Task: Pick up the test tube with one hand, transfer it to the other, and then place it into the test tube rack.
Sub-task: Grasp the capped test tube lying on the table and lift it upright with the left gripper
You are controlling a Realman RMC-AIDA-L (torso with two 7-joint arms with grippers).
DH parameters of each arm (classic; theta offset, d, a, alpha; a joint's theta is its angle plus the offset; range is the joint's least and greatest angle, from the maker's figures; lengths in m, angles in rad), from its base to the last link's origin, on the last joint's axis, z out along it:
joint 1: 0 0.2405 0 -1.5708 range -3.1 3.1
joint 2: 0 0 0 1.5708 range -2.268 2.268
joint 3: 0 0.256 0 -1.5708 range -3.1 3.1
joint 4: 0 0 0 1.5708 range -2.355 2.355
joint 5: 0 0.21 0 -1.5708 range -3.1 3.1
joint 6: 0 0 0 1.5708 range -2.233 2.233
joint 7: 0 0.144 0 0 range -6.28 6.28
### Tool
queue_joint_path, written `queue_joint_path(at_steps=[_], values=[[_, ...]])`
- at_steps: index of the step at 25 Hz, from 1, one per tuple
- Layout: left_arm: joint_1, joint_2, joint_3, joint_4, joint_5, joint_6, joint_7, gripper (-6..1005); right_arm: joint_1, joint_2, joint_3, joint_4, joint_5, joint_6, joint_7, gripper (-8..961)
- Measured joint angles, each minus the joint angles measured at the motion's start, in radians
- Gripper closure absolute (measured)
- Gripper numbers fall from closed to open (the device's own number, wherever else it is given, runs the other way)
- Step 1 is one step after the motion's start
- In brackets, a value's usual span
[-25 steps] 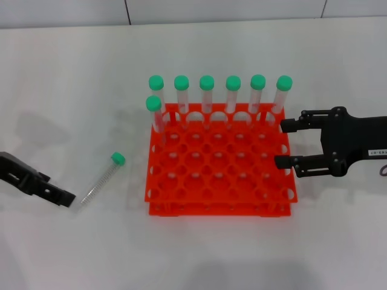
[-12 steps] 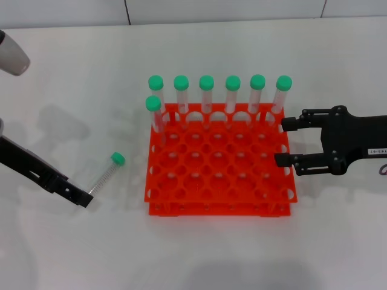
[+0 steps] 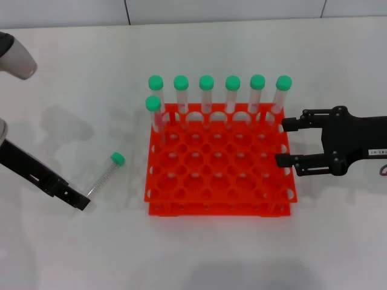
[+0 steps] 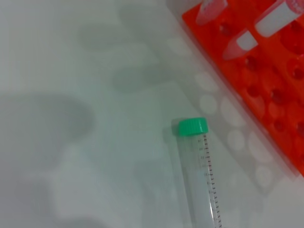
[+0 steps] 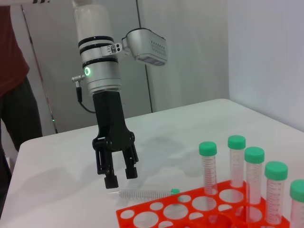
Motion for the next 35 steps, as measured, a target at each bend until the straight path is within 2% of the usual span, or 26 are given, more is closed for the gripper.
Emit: queue_joint_path(at_steps=[5,17,35], values=[[-0.006,-0.001,0.03,0.0,0.002,-0.005,-0.012,320,-0.001,0.0,0.001,0.015,0.0,0.0,-0.005,267],[-0.024,-0.016,0.077,-0.024,0.019,-0.039,-0.025,323,0.002,0.0,0.0,0.035,0.014,0.003,-0.026,271],[-0.037,-0.017,0.089,-0.048,0.022,-0.055,-0.016,332,0.003,0.0,0.001,0.036,0.019,0.005,-0.028,279]])
